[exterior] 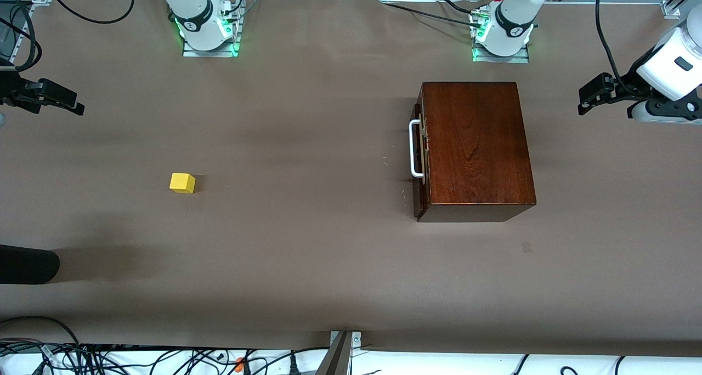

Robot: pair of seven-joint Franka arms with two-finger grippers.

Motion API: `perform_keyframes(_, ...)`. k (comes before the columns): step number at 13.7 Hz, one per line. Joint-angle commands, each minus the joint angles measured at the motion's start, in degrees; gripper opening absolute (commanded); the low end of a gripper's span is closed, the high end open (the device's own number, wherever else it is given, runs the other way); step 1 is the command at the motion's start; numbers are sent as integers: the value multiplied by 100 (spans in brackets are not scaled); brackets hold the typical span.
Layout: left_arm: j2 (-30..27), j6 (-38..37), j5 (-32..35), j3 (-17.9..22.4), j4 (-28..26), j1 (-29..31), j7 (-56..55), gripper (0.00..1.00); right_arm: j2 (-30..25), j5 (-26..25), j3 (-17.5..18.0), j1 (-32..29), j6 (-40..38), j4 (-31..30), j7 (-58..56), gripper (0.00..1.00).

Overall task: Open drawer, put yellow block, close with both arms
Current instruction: 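Start moving the left gripper from rest toward the drawer handle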

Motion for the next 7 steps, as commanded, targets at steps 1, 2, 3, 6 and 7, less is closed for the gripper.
perform_keyframes(1, -25, 82, -89, -5, -18, 51, 64, 100, -21, -19, -40, 10, -110, 75, -79, 100)
perform_keyframes(2, -25, 82, -97, -5, -18, 51, 64, 100, -21, -19, -40, 10, -110, 75, -88, 100)
perform_keyframes(3, -25, 82, -98, -5, -18, 51, 64, 100, -21, -19, -40, 10, -110, 75, -88, 100)
perform_keyframes(6, 36, 91, -124, 4, 0, 51, -32, 100, -21, -19, -40, 10, -110, 75, -88, 100)
perform_keyframes(7, 36, 91, -133, 4, 0, 51, -33, 100, -21, -19, -40, 10, -110, 75, -88, 100)
